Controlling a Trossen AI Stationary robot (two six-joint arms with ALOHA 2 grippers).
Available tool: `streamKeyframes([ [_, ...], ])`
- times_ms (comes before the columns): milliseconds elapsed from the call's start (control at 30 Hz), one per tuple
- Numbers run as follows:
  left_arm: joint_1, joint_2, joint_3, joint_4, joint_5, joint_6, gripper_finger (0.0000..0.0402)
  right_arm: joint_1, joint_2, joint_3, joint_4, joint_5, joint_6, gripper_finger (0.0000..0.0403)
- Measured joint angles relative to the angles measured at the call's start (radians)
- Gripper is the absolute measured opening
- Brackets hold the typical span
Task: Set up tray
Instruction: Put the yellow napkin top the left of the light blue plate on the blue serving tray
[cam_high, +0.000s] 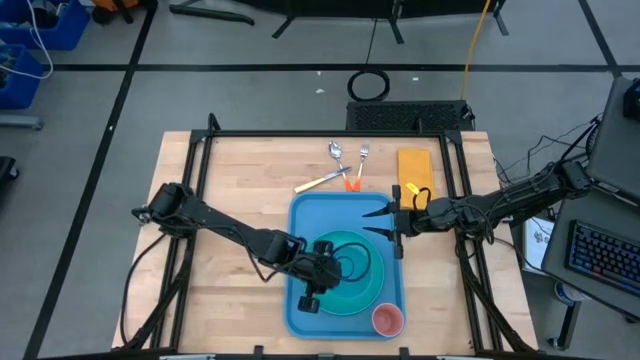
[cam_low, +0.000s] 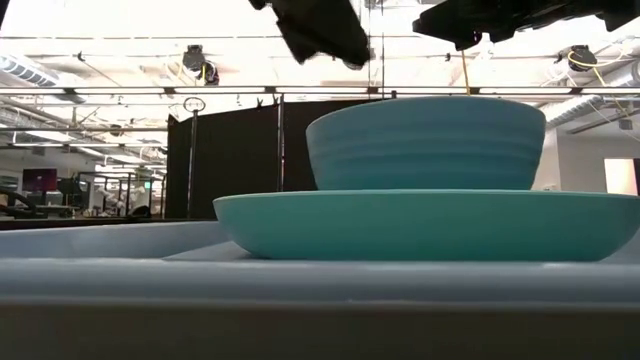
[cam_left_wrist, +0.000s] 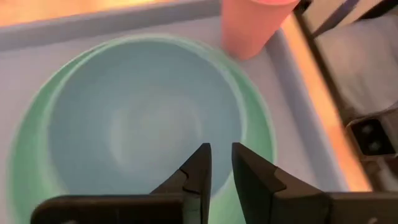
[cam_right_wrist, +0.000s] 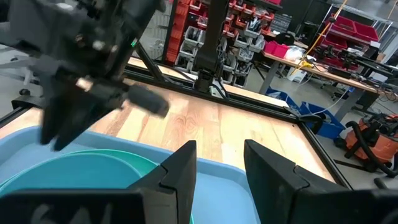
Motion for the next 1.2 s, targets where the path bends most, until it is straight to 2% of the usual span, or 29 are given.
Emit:
streamKeyframes([
  [200, -0.030, -0.070, 0.000, -0.141, -0.193, -0.013, 0.0065, 0.000, 0.000, 0.000, -0.009, 0.000, 0.000, 0.0123],
  [367, -0.071, -0.080, 0.000, -0.238, -0.404, -0.053, 0.0065, 0.000, 0.000, 0.000, -0.019, 0.000, 0.012, 0.0123],
  [500, -0.091, -0.081, -0.038, -0.232, -0.481, -0.088, 0.0059, 0.000, 0.000, 0.000, -0.023, 0.000, 0.019, 0.0123],
  [633, -0.099, -0.106, -0.167, -0.204, -0.518, -0.174, 0.0023, -0.001, 0.000, 0.000, -0.025, 0.009, 0.050, 0.0123],
  [700, -0.099, -0.127, -0.241, -0.152, -0.548, -0.238, 0.0007, -0.002, 0.000, 0.000, -0.026, 0.032, 0.053, 0.0123],
  [800, -0.123, -0.191, -0.384, -0.062, -0.593, -0.323, 0.0010, -0.002, -0.001, -0.001, -0.027, 0.090, 0.052, 0.0123],
  [900, -0.156, -0.276, -0.519, 0.136, -0.656, -0.338, 0.0009, -0.008, -0.006, -0.001, -0.045, 0.140, 0.053, 0.0123],
  [1067, -0.207, -0.418, -0.739, 0.389, -0.842, -0.352, 0.0010, -0.046, -0.018, -0.001, -0.067, 0.213, 0.110, 0.0123],
  [1200, -0.219, -0.493, -0.871, 0.619, -0.912, -0.351, 0.0017, -0.116, -0.037, -0.001, -0.206, 0.215, 0.212, 0.0123],
])
